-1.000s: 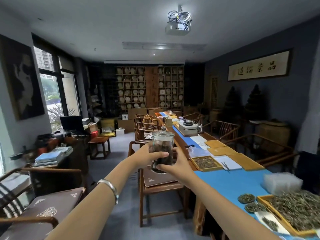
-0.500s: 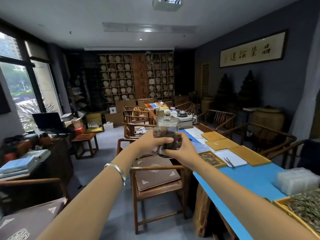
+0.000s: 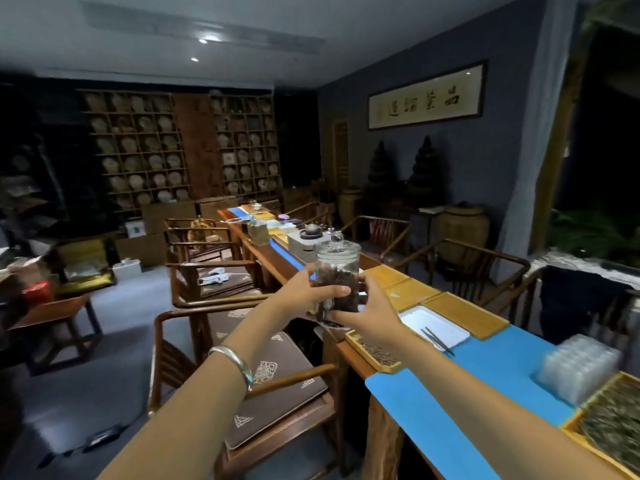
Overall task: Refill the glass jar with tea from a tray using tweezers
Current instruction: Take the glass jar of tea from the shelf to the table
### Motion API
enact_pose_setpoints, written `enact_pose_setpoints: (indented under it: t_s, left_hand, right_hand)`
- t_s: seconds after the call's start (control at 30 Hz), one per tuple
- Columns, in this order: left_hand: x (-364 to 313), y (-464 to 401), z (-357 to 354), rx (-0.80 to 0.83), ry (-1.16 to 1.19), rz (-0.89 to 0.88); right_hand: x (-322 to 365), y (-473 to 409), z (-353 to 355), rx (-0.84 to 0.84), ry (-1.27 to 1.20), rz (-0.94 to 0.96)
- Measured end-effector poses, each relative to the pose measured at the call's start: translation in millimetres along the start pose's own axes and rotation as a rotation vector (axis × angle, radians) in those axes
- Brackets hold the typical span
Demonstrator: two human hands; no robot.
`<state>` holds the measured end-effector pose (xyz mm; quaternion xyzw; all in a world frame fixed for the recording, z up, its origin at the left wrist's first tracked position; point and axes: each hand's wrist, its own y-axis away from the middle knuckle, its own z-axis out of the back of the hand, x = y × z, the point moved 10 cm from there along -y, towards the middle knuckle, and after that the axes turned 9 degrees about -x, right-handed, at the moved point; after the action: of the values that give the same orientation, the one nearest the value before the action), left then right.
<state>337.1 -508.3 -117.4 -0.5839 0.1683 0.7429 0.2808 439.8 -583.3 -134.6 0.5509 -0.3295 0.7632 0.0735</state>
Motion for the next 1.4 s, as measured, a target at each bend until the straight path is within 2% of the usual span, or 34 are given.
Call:
enact_pose_setpoints:
  t_s: [0.23,0.4,0.6,0.93,1.1,1.23,1.4]
  left_hand:
    - [30,-114,-61,0.116,0.013,-0.007]
    - [42,-205,-130,0.215,0.038,-0.059]
    - [83,-286,-223,0.318,0.125,0.002]
    - [173,-326,-350,0.633,0.071,0.035]
    - [224,-325,-397,0.825,-0.026,0.036]
    - [272,-318,-429,0.995,-0.023,0.105]
    - [329,-308,-460,1.127,-0.006,0.172]
  right_hand:
    - [-86,-70,50,-0.138,0.102,-0.057]
    - [-155,-126,106,-0.269,0.137,-0.080]
    - [-234,-161,175,-0.361,0.239,-0.163]
    - [-347,-115,232,-0.536,0.341,-0.471]
    - [-390,-79,237,-0.649,0.376,-0.614]
    - [-429,-45,239,-0.744,0.387,-0.689]
    - [-479,0,236,-0.764,0.398,-0.771]
